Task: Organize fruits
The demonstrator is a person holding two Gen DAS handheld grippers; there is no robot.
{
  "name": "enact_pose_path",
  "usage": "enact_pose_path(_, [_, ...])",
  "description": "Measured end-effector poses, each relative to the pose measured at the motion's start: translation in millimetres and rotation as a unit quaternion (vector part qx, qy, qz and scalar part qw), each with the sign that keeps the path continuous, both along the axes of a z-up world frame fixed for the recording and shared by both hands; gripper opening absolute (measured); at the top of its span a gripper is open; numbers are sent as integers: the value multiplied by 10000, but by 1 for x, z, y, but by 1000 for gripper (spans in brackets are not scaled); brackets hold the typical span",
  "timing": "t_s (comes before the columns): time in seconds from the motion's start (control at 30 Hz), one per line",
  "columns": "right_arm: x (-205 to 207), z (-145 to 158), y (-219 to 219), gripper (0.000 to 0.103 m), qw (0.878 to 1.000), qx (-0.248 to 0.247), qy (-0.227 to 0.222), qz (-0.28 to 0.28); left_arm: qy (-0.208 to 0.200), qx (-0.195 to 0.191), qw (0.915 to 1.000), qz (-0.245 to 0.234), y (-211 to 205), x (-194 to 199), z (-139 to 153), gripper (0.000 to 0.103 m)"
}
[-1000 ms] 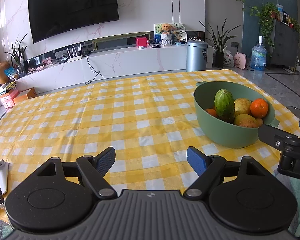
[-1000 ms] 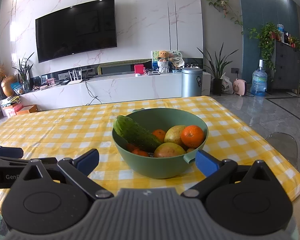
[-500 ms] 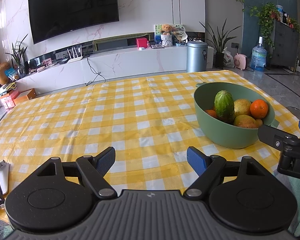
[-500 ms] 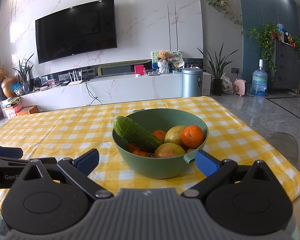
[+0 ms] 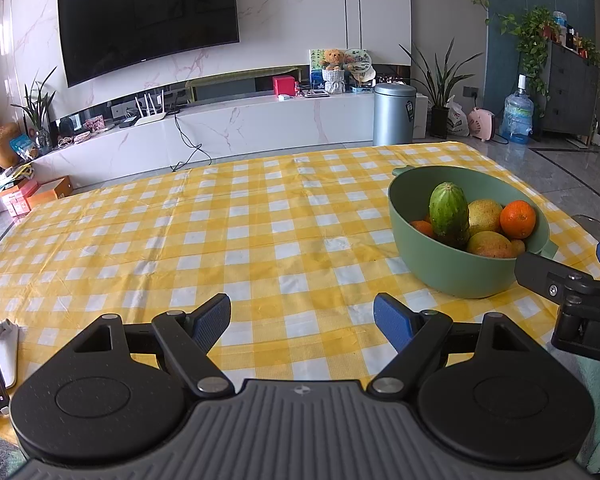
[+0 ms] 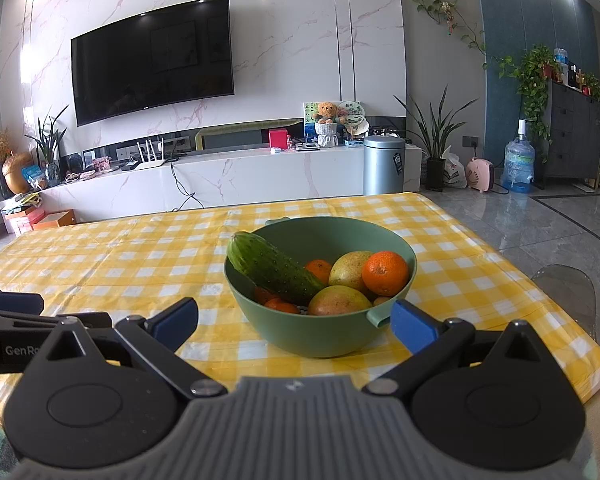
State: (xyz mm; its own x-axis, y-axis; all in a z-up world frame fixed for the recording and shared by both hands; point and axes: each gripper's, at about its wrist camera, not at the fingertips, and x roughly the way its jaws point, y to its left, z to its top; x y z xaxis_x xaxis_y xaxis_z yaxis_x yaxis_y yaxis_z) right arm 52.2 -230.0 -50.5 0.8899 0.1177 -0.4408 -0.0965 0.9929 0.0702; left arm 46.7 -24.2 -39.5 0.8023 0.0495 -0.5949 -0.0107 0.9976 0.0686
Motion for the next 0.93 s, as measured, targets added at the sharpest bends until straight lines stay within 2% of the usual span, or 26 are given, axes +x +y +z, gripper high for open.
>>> enact_pose_path(0.93, [0,-1,0,99,10000,-3,-3,1,-75,83,9999,-69,-2,-3,8,95])
